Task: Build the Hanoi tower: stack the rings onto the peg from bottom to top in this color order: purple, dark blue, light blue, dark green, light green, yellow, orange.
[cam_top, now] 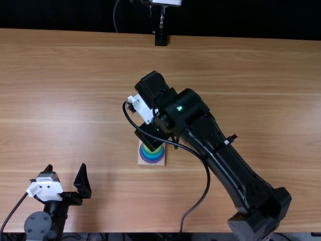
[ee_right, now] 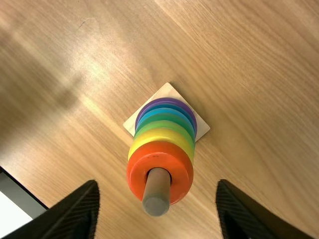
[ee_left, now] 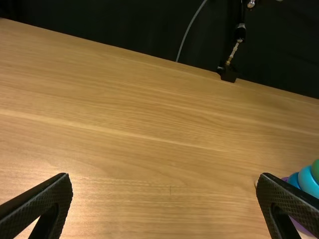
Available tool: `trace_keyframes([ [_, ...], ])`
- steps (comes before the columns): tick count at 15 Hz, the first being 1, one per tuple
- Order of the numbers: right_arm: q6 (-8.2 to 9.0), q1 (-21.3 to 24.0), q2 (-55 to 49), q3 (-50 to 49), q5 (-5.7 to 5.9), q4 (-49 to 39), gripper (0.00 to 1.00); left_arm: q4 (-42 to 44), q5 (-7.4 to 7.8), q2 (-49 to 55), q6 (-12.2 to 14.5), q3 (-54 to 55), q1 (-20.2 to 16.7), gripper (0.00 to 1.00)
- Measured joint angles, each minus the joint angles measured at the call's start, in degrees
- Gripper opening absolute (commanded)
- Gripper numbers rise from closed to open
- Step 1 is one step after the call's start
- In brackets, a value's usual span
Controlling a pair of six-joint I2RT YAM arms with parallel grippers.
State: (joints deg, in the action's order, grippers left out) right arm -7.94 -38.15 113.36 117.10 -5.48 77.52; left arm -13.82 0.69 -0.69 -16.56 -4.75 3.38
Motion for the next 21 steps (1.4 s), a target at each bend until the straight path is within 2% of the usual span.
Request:
trace_keyframes([
  [5,0.46,0.07,0.00,0.00,-0.04,-1.97,1.00,0.00,0.00,0.02,0.00,0.00,0.00,1.00],
  [6,0.57,0.59,-0.02,-0.24,-0.07,-5.27,1.00,0.02,-0.02,0.02,0.02,0.00,0.00,1.00],
  [7,1.42,2.08,-0.68,-2.23,-0.33,-10.67,1.00,0.07,0.02,0.02,0.00,0.00,0.00,1.00],
  [9,5.29,10.10,-6.38,-11.52,-0.46,-23.10,1.00,0.02,0.00,0.00,-0.02,0.00,0.00,1.00],
  [10,6.54,14.27,-10.56,-16.37,-0.24,-29.22,1.00,0.02,0.00,0.02,0.00,0.00,0.00,1.00],
  [11,7.45,18.91,-16.17,-22.40,0.33,-37.44,1.00,0.02,-0.02,0.02,-0.02,0.00,0.00,1.00],
  [13,8.20,23.87,-26.53,-34.86,0.33,-52.43,1.00,0.04,-0.02,0.02,-0.02,0.00,0.00,1.00],
  [15,8.55,28.72,-35.67,-47.87,0.33,-63.34,1.00,0.02,0.00,0.00,0.00,0.00,0.00,1.00],
  [18,8.39,36.92,-46.42,-64.87,0.35,-69.92,1.00,0.04,0.02,0.00,0.00,0.00,0.00,1.00],
  [19,7.87,38.95,-50.16,-69.88,0.37,-70.95,1.00,0.04,-0.02,0.02,0.00,0.00,0.00,1.00],
  [21,6.05,39.95,-60.74,-81.46,0.33,-73.13,1.00,0.02,-0.02,0.00,0.00,0.00,0.00,1.00],
])
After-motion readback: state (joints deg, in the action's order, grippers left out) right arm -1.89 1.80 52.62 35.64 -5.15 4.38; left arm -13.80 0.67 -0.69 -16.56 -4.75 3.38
